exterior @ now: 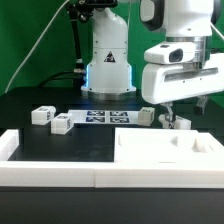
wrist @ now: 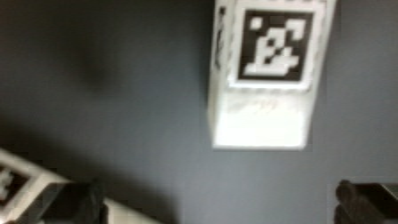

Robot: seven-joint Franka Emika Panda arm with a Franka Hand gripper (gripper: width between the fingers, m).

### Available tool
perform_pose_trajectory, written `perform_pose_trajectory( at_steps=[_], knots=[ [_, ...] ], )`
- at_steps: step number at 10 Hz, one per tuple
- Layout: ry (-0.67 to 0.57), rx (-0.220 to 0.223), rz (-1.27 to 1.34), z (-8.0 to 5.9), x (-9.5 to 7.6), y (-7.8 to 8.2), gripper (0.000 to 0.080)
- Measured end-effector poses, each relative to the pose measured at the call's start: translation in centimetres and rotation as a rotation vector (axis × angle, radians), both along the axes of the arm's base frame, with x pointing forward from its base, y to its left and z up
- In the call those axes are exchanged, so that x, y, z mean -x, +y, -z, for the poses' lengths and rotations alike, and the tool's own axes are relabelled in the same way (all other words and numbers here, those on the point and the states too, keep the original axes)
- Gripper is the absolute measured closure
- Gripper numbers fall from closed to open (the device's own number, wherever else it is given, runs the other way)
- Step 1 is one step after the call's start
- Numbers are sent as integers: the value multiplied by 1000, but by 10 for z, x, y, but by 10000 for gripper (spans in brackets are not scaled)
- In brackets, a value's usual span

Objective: Assemble one leg

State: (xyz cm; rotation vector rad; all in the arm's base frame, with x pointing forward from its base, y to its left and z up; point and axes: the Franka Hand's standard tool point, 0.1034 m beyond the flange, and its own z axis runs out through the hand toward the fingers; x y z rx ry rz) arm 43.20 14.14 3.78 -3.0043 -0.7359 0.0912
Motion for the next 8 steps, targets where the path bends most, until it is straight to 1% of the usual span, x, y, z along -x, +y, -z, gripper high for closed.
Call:
perform_pose_trajectory(
  at_steps=[1, 2, 3, 4, 5, 7, 8],
  knots=[
    [48, 19, -3, -1, 0, 6, 150],
    [141, 54, -12, 0, 5, 9, 150],
    [194, 71, -17, 1, 5, 10, 150],
    [291, 103, -25, 4, 11, 9, 150],
    [365, 129, -34, 7, 13, 8, 150],
    [471, 169, -48, 10, 13, 4, 150],
    [566, 213, -63, 7, 16, 0, 150]
  ],
)
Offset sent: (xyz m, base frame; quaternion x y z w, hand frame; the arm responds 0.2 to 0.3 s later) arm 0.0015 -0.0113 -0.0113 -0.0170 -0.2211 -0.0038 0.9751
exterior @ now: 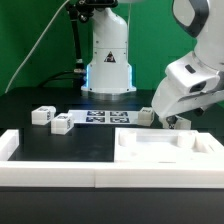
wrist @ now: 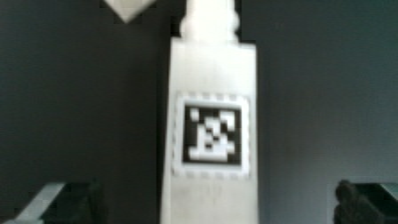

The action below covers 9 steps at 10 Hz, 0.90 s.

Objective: Assemble one leg

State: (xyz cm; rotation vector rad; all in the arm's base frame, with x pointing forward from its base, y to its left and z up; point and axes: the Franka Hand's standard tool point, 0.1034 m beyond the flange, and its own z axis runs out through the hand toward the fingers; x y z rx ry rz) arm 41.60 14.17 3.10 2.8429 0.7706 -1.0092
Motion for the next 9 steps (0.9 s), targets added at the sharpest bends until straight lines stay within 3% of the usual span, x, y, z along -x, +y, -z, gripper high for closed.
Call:
perform_pose_trajectory(
  at_steps=[2, 3, 5, 9],
  knots=[
    [97, 29, -4, 6, -3, 2, 150],
    [167, 66, -5, 5, 7, 1, 150],
    [112, 56, 9, 20, 3, 7, 150],
    [87, 51, 11, 21, 3, 2, 150]
  ],
)
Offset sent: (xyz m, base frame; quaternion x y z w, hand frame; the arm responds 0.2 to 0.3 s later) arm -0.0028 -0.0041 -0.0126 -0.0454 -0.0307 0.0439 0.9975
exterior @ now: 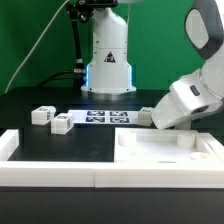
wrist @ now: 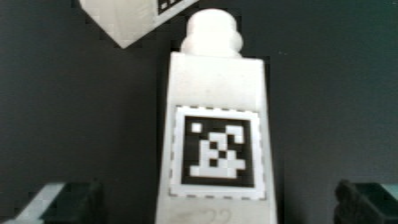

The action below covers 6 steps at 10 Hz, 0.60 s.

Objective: Assemble one leg

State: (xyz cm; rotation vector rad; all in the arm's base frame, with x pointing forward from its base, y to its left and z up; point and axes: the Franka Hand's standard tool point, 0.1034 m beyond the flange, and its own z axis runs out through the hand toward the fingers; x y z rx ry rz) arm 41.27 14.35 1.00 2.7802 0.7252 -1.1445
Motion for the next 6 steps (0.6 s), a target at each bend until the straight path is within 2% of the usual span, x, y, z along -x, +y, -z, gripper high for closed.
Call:
perform_pose_trajectory(
  at_steps=[2, 3, 4, 5, 6],
  knots=[
    [0, 0, -4, 0, 1, 2, 163],
    [-1, 0, -3, 0, 0, 2, 358],
    [-1, 0, -3, 0, 0, 2, 358],
    [-1, 0, -3, 0, 0, 2, 512],
    [-1, 0, -3, 0, 0, 2, 509]
  ],
)
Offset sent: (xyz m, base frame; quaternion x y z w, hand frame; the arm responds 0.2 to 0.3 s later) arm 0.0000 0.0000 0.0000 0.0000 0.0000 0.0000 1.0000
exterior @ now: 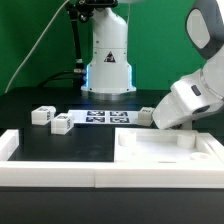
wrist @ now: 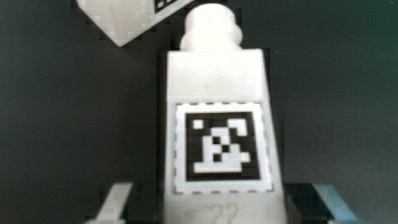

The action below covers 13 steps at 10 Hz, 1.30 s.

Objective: Assemble one leg

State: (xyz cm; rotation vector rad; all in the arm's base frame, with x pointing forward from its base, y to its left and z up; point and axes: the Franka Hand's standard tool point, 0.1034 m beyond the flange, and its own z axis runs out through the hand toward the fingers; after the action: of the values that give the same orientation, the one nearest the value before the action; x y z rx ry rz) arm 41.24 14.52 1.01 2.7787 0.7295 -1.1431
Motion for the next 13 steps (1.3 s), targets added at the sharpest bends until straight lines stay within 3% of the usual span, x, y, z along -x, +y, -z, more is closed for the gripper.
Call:
perform_pose_trajectory(
  at_steps=[4, 8, 9, 11, 12, 13],
  knots=[
    [12, 0, 1, -2, 1, 0, 509],
    [104, 24, 42, -76, -4, -7, 508],
    [78, 14, 46, -85, -12, -9, 508],
    [70, 11, 46, -81, -12, -8, 508],
    [-44, -26, 57, -78, -25, -7, 508],
    [-122, -56, 56, -76, -28, -10, 508]
  ],
)
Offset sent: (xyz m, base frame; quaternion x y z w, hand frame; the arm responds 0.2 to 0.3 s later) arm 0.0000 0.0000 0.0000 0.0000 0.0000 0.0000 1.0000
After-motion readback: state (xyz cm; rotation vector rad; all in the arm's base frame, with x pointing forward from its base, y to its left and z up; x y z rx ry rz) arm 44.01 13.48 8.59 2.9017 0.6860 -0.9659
